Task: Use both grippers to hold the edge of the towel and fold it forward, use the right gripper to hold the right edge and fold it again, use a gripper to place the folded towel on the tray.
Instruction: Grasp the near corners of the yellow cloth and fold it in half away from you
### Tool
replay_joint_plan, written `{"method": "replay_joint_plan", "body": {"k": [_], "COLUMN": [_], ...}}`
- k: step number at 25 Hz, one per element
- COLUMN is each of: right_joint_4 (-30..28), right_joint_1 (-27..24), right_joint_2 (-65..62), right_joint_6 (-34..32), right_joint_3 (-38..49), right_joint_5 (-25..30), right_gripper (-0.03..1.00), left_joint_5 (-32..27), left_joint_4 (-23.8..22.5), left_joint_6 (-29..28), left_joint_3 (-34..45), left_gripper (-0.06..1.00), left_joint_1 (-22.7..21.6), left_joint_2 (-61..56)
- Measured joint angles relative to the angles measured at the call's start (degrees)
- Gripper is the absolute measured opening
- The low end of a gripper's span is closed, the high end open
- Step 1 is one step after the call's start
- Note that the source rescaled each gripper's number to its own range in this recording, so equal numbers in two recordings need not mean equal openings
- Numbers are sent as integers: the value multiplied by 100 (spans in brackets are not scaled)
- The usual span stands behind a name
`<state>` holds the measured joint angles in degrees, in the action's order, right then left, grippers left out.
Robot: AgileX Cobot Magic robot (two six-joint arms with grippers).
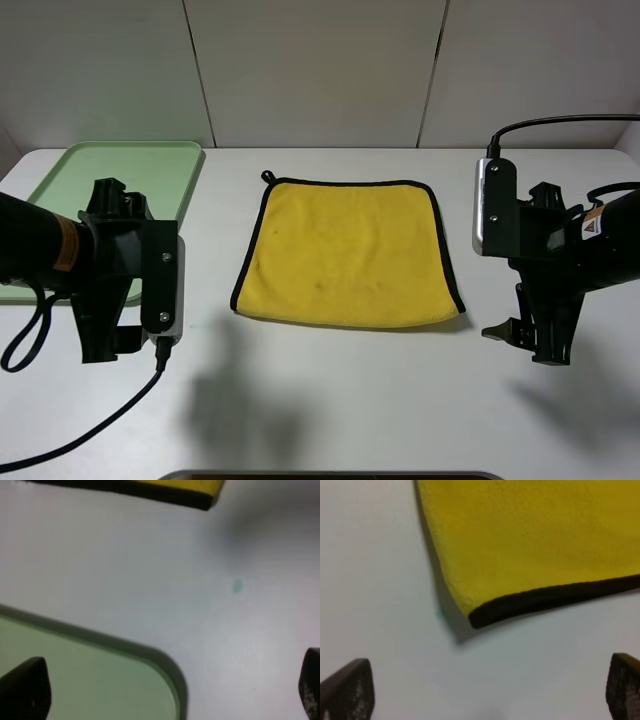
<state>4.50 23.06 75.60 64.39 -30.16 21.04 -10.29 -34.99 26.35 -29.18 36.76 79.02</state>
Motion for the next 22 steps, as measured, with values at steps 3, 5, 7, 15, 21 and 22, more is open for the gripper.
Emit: {"method": "replay_joint_plan", "body": {"k": [3, 5, 7, 15, 21, 22], "right_joint_4": [0, 0, 0, 0, 0, 0], "right_joint_1": [0, 0, 0, 0, 0, 0], "right_joint_2": [141, 219, 239, 239, 239, 239], "right_joint_6": [0, 0, 0, 0, 0, 0], "right_joint_3": [0, 0, 0, 0, 0, 0], "right_joint_5": [-29, -79, -100, -107, -107, -107], "right_gripper": [100, 100, 100, 100, 100, 100], "left_joint_5": [177, 229, 233, 463, 688, 712], "left_joint_4": [-136, -194, -224, -533, -569, -569], "left_joint_6": [0, 0, 0, 237, 568, 648], "left_joint_3": [-63, -178, -294, -675, -830, -865], "left_gripper": [100, 100, 100, 99, 99, 99], "left_joint_1": [0, 0, 0, 0, 0, 0], "left_joint_2": [275, 476, 691, 1367, 1811, 1866]}}
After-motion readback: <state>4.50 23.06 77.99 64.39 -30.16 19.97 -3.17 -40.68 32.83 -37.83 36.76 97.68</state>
